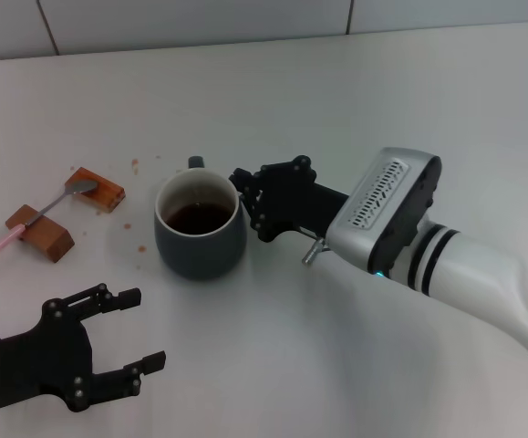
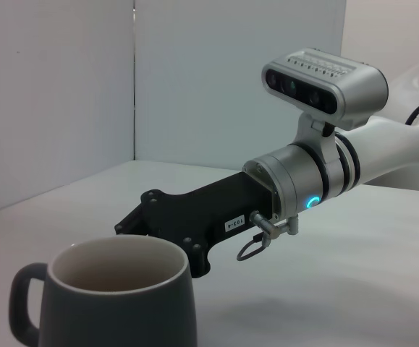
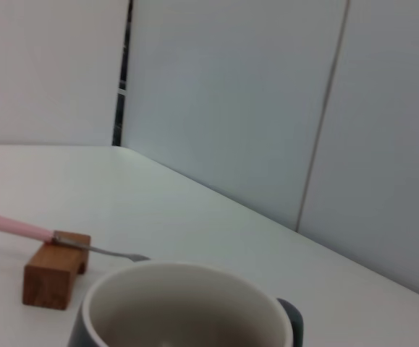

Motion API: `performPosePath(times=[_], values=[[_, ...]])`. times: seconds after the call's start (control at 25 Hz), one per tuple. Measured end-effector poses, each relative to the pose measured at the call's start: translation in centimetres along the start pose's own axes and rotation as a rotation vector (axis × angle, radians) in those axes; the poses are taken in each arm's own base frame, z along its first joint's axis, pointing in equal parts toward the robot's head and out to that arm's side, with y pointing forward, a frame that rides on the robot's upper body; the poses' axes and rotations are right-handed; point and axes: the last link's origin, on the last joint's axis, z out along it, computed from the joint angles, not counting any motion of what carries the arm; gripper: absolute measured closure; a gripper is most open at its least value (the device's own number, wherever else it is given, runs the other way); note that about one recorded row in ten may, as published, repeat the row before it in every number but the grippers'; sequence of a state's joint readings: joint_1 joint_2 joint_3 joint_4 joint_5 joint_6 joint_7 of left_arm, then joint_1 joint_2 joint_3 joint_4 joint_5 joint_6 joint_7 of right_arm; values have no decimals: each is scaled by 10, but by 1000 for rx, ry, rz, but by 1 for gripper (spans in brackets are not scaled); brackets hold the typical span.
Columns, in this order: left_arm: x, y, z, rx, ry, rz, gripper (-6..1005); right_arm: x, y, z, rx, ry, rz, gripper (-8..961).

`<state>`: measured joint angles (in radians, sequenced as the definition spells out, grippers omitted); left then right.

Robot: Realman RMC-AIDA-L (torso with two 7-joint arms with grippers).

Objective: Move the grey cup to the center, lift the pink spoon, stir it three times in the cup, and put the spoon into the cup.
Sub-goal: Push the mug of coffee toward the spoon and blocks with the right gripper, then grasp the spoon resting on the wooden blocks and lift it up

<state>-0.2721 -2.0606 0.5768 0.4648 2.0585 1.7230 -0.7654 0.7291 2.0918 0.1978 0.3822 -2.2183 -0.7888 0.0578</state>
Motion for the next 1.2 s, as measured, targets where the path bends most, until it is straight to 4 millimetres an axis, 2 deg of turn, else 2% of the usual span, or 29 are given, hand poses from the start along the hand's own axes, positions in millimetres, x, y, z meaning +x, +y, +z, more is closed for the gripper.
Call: performPosePath(times=[0.16, 0.28, 0.32, 0.36, 0.4, 0.44, 0.48, 0.52, 0.56, 0.68, 0.72, 0.76, 0.84, 0.92, 1.2], values=[[0, 0, 0, 0, -1, 0, 204, 2, -2, -3, 21, -6, 20, 905], [0, 0, -1, 1, -1, -1, 203, 9, -15, -23, 125, -69, 82, 905], [0, 0, 0, 1, -1, -1, 203, 15, -24, -51, 217, -157, 108, 905], [0, 0, 0, 1, -1, -1, 203, 15, -24, -51, 217, -157, 108, 905], [0, 0, 0, 2, -2, 0, 203, 18, -28, -87, 289, -281, 101, 905], [0, 0, 0, 2, -2, 0, 203, 18, -28, -87, 289, -281, 101, 905], [0, 0, 0, 2, -3, 0, 203, 18, -26, -102, 305, -335, 89, 905], [0, -1, 0, 2, -3, 0, 203, 21, -20, -136, 297, -422, 56, 905], [0, -1, 0, 2, -3, 0, 203, 21, -20, -136, 297, -422, 56, 905], [0, -1, 0, 3, -3, 0, 203, 22, -4, -173, 183, -501, 33, 904], [0, -1, 0, 2, -3, 1, 203, 26, 3, -188, 77, -490, 29, 904], [0, -1, 0, 3, -3, 2, 203, 26, 3, -188, 77, -490, 29, 904], [0, 0, 0, 3, -3, 4, 203, 34, 9, -198, -31, -433, 44, 904], [0, 0, 0, 1, 0, 6, 204, 46, 10, -201, -158, -308, 106, 904], [-1, 1, 2, 0, 2, 1, 204, 61, 8, -190, -214, -163, 118, 872]])
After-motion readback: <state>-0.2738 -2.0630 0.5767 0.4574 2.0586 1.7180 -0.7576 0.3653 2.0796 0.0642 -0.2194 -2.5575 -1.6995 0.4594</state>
